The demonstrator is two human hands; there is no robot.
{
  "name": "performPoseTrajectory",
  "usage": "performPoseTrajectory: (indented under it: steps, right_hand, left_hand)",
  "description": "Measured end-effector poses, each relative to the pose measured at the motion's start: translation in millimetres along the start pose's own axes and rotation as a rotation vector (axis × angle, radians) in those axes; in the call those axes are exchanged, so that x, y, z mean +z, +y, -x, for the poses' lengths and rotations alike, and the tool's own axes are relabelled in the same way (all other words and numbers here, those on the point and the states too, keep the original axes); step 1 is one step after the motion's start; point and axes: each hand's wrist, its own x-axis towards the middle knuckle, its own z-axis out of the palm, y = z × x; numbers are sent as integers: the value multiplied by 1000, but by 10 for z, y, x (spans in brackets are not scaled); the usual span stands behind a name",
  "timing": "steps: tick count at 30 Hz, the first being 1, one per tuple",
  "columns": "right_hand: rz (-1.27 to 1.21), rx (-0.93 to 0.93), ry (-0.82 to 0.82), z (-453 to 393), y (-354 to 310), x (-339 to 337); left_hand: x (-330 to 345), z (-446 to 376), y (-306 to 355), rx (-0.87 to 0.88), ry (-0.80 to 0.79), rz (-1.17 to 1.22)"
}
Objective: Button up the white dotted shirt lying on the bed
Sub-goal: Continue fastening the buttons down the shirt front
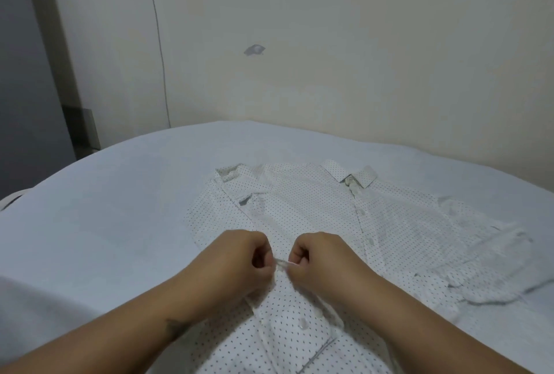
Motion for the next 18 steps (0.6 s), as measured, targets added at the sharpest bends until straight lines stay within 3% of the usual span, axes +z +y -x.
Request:
performPoseTrajectory:
  steps: [18]
  right_hand:
    - [-250, 90, -63, 30, 51, 75]
  left_hand:
    - [175, 56, 183, -178, -28, -34]
